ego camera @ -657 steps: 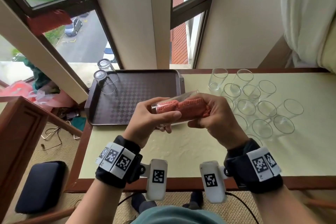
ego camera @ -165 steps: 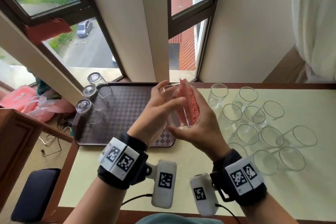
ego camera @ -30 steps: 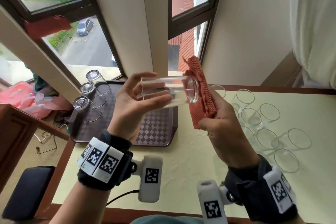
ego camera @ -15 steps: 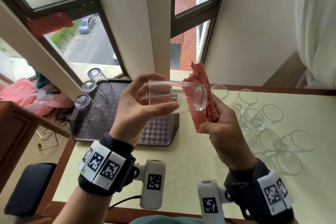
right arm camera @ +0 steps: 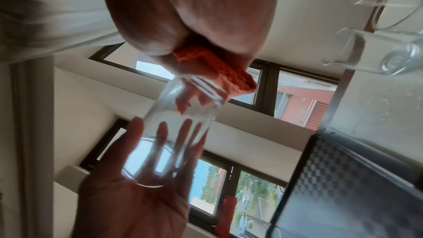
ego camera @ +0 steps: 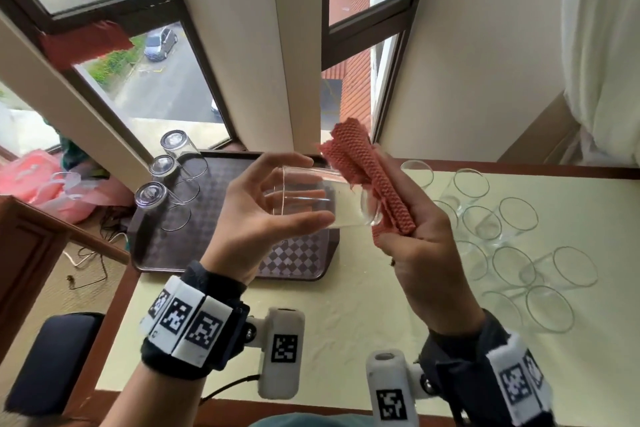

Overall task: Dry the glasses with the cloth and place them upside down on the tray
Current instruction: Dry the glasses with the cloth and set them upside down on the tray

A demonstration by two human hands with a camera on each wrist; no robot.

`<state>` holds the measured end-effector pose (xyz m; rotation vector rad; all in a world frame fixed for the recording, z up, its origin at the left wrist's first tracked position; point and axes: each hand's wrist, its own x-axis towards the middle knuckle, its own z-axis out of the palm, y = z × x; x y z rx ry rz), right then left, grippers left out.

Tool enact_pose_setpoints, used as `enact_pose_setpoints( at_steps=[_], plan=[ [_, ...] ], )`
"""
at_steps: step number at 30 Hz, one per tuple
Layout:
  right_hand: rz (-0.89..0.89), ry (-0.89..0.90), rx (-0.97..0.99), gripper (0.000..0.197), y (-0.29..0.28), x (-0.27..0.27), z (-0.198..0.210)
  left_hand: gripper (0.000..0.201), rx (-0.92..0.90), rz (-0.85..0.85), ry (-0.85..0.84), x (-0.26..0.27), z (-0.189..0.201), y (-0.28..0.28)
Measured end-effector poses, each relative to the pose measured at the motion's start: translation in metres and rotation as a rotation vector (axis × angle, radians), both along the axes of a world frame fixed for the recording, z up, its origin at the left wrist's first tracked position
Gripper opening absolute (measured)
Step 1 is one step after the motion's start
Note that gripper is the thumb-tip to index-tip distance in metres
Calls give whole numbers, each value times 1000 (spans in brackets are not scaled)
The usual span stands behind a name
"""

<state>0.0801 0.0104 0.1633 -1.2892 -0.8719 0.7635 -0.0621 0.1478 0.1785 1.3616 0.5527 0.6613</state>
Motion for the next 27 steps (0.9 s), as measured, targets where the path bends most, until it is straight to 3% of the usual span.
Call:
enact_pose_setpoints(
  at_steps=[4,8,12,16,22,24,27],
  plan=[
    [-90,161,-4,65,6,3,-11,74,-46,-24,-47,0,-3,-2],
    [-24,398,53,72,3,-2,-19,69,-165,14,-151,4,-9,-4],
    [9,563,138,49,4,-5,-21,76,-165,52,-151,16,-19,-19],
    [-127,492,81,82,9,4,-21,76,-8,30,10,22,-30,-30],
    [-211,191,-35,51,4,15,-8,77,308,-93,289,37,-26,-33],
    [-188,125,-61,52,2,15,-4,77,418,-121,339,45,-24,-37],
    [-177,209,-52,57,1,14,1,73,339,-124,344,51,-26,-39]
  ],
)
